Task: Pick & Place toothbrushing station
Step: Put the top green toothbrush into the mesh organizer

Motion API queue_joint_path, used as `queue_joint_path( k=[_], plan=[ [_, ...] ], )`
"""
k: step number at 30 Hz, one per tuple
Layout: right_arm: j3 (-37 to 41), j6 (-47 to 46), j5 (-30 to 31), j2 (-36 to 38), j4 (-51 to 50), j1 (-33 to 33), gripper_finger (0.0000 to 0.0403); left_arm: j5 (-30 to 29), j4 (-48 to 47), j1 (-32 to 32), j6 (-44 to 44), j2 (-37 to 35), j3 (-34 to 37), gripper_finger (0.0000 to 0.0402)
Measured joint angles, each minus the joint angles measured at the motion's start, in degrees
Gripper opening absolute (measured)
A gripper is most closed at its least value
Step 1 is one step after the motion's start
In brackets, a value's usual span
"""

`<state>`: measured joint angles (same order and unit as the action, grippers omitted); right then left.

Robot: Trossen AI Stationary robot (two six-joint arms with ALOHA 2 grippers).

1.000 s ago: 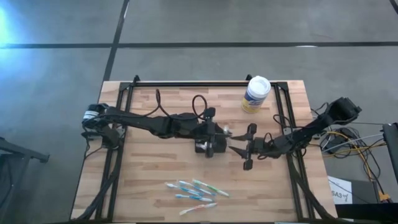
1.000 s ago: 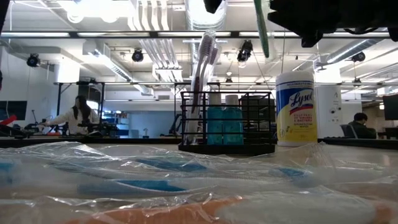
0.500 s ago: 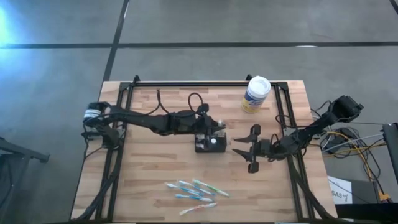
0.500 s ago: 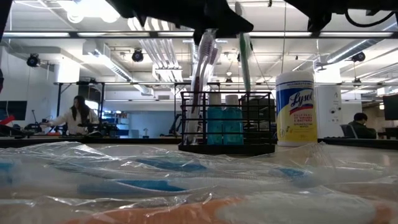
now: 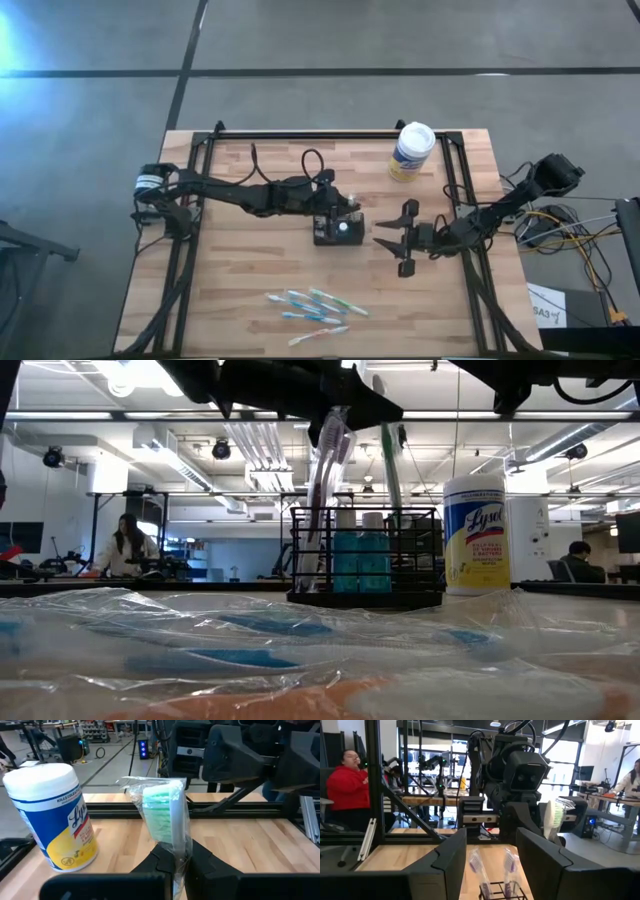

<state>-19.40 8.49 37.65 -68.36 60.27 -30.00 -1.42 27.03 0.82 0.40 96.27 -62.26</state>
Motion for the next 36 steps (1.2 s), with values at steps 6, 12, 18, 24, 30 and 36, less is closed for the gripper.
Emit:
queue_joint_path(
  k=[6,12,18,24,30,36],
  plan=[
    [0.00,0.52,0.00,0.00,0.09,0.02,0.0163,0.44,1.33,0.22,1.24,2.48,0.04,0.0017],
    [0.00,0.78,-0.01,0.00,0.28,0.02,0.0159,0.63,2.33,0.23,2.19,4.83,0.01,0.0016],
    [0.00,2.30,0.00,0.00,0.09,0.02,0.0161,2.47,1.43,0.48,3.04,5.70,-1.96,0.0016],
    [0.01,2.04,3.54,0.00,-0.52,0.04,0.0155,4.52,-5.60,0.45,4.24,4.64,-7.23,0.0016],
    [0.04,-0.76,11.22,0.00,-3.36,0.07,0.0163,6.44,-10.87,0.37,4.59,4.17,-10.10,0.0016],
    [-0.93,0.37,12.02,0.02,-2.62,0.67,0.0187,6.57,-12.24,0.37,5.14,4.17,-9.61,0.0016]
  ],
)
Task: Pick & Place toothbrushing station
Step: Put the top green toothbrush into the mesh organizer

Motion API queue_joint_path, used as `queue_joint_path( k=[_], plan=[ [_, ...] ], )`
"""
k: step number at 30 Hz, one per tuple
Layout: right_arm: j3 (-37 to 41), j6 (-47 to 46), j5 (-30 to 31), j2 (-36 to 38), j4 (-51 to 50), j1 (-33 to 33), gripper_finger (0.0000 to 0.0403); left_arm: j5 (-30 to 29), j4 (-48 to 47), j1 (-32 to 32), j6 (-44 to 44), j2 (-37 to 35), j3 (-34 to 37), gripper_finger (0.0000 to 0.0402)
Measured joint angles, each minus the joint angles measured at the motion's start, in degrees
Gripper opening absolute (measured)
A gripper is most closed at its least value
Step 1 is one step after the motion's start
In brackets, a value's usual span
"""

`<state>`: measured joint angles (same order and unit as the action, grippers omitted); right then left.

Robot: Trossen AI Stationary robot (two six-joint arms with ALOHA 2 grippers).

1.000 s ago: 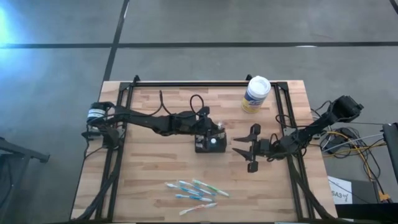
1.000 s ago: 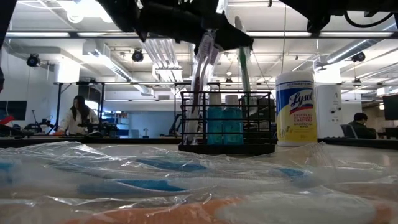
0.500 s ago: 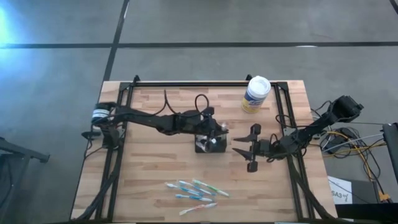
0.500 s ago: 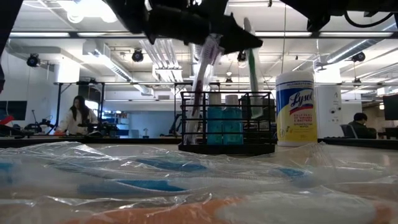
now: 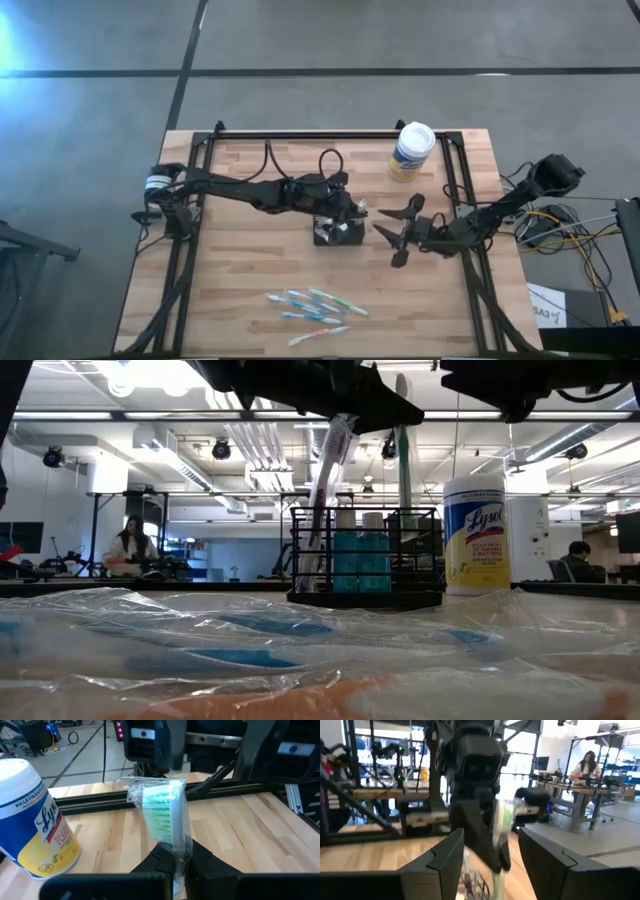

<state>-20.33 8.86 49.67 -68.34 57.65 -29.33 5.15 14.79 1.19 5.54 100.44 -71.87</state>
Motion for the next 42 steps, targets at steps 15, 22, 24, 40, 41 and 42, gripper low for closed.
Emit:
queue_joint_path(
  k=[15,22,24,40,41,42],
  plan=[
    [-3.64,-12.05,-3.45,-0.83,-14.83,5.48,0.0217,1.69,0.08,-0.18,0.38,-0.14,-0.99,0.0016],
    [-3.64,-14.82,-3.69,-0.84,-18.51,5.58,0.0217,1.80,0.12,-0.54,0.39,-0.32,-1.63,0.0016],
    [-3.64,-15.19,-3.70,-0.87,-18.75,5.63,0.0217,1.84,0.13,-0.60,0.32,-0.39,-1.63,0.0016],
    [-3.56,-17.96,-9.21,-3.93,-18.02,11.19,0.0213,1.81,0.35,-1.16,0.05,-0.42,-2.09,0.0016],
    [-3.55,-17.91,-9.26,-4.48,-18.00,11.41,0.0212,1.85,0.35,-1.17,0.04,-0.42,-2.09,0.0016],
    [-3.57,-17.88,-9.40,-5.05,-18.07,11.61,0.0208,1.85,0.35,-1.18,0.05,-0.42,-2.09,0.0016]
  ],
)
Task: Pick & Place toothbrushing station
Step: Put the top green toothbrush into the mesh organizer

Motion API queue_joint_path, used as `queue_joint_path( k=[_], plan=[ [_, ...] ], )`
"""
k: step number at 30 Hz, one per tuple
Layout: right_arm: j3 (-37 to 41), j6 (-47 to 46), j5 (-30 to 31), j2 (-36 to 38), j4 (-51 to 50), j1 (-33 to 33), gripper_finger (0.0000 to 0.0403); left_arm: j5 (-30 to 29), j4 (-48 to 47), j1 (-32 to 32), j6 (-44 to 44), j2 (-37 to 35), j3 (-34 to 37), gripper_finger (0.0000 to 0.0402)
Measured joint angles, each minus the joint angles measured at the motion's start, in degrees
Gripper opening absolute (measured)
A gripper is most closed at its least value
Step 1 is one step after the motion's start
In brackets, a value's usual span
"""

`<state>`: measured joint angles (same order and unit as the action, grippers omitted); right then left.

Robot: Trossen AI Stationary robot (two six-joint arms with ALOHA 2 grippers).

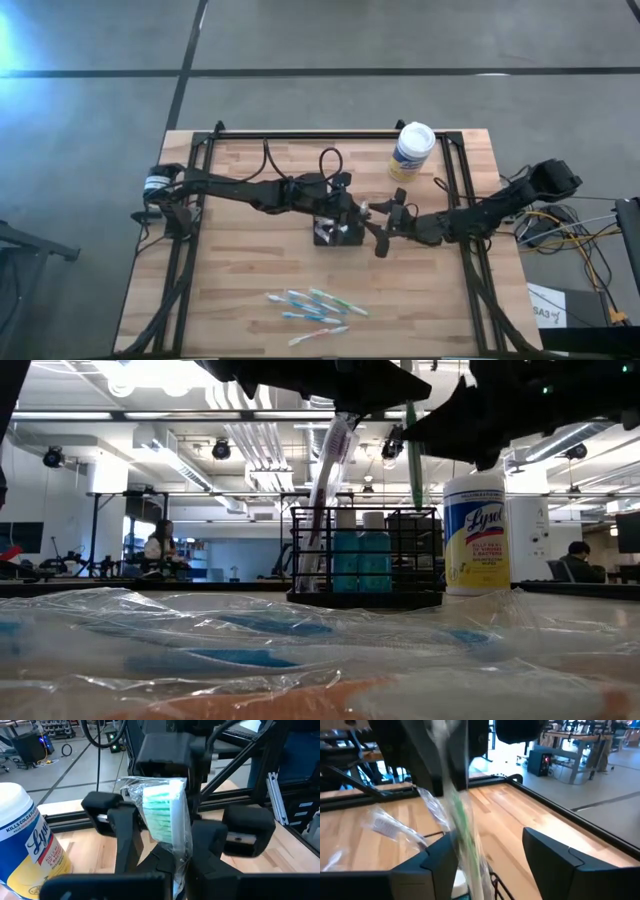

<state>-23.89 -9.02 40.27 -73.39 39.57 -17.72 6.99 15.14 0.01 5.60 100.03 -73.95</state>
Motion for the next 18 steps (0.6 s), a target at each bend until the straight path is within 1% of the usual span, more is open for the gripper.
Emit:
queue_joint_path(
  k=[3,8,10,14,18],
  plan=[
    [-1.09,0.55,-0.04,-1.60,0.18,0.51,0.0187,-0.02,-0.16,0.02,0.16,0.00,0.00,0.0016],
    [-2.93,2.46,-0.35,-2.18,-0.03,0.03,0.0137,-0.01,-0.54,0.01,0.30,0.00,0.00,0.0016],
    [-3.62,3.26,-1.56,-2.38,0.36,-0.13,0.0118,0.04,-0.82,0.00,0.28,-0.02,0.00,0.0016],
    [-3.77,4.26,-1.90,-2.77,0.00,-0.39,0.0078,0.08,-1.44,-0.02,0.12,-0.11,0.00,0.0016],
    [-3.68,5.25,-4.30,-2.82,-0.19,-0.39,0.0033,0.23,-2.22,-0.16,-0.28,-0.11,0.12,0.0016]
  ],
)
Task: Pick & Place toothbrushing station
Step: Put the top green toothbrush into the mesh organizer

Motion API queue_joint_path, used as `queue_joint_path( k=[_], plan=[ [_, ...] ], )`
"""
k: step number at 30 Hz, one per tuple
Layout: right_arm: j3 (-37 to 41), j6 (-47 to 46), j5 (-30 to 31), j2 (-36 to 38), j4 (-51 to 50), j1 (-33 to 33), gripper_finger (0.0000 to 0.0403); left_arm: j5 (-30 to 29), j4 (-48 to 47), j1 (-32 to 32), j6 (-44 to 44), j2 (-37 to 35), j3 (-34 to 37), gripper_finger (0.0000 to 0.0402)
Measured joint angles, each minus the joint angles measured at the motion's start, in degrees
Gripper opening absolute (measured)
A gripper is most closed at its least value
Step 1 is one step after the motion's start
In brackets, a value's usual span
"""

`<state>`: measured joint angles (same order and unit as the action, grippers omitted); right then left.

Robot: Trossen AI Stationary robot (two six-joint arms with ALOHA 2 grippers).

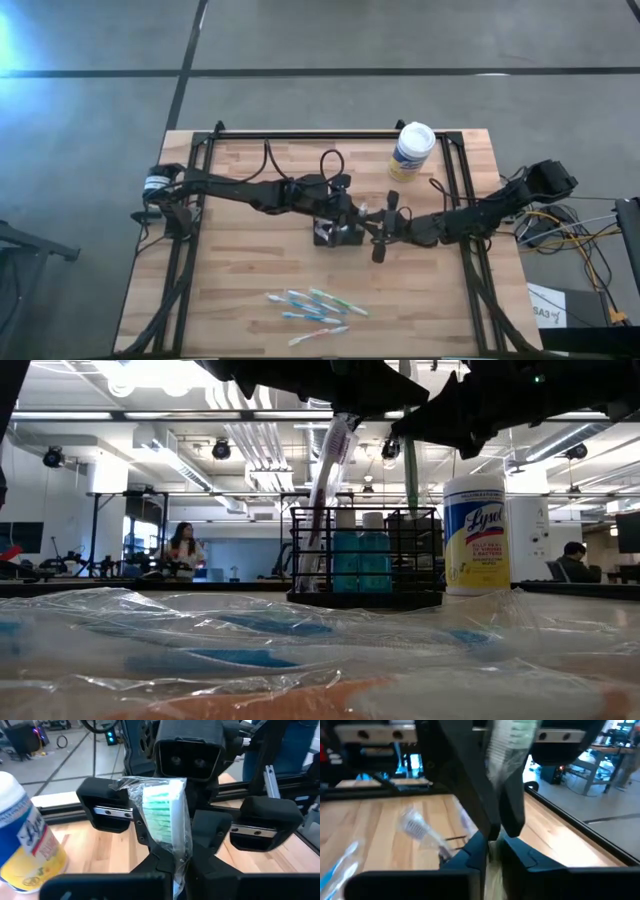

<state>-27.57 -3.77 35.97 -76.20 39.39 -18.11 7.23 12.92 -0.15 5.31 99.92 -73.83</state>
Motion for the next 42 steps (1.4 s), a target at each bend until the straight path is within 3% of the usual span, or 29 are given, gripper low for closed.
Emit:
queue_joint_path(
  k=[6,11,24,28,34,38,42],
  plan=[
    [0.04,0.83,-2.77,-0.02,-0.17,0.02,0.0018,1.37,-0.82,-0.06,-1.54,0.02,0.01,0.0035],
    [0.19,1.55,-3.32,-0.02,0.23,-0.02,0.0017,5.72,-0.95,0.03,-1.96,-0.47,0.02,0.0079],
    [0.35,5.16,-3.04,0.13,2.90,-0.15,0.0015,8.57,-7.10,-0.07,-2.79,-7.35,0.14,0.0201],
    [0.48,6.40,-2.57,0.11,3.14,-0.40,0.0015,12.54,-12.03,-0.39,-4.50,-10.94,0.14,0.0208],
    [0.56,7.60,0.72,0.24,2.83,-0.35,0.0015,25.76,-14.32,-1.79,-3.88,-18.45,3.06,0.0206],
    [-0.03,8.51,0.72,0.70,3.22,-0.36,0.0015,25.76,-14.64,-3.83,-4.15,-25.93,7.51,0.0206],
    [-0.38,8.70,0.70,0.84,3.22,-0.37,0.0015,20.64,-14.42,-7.25,-4.38,-33.61,15.05,0.0206]
  ],
)
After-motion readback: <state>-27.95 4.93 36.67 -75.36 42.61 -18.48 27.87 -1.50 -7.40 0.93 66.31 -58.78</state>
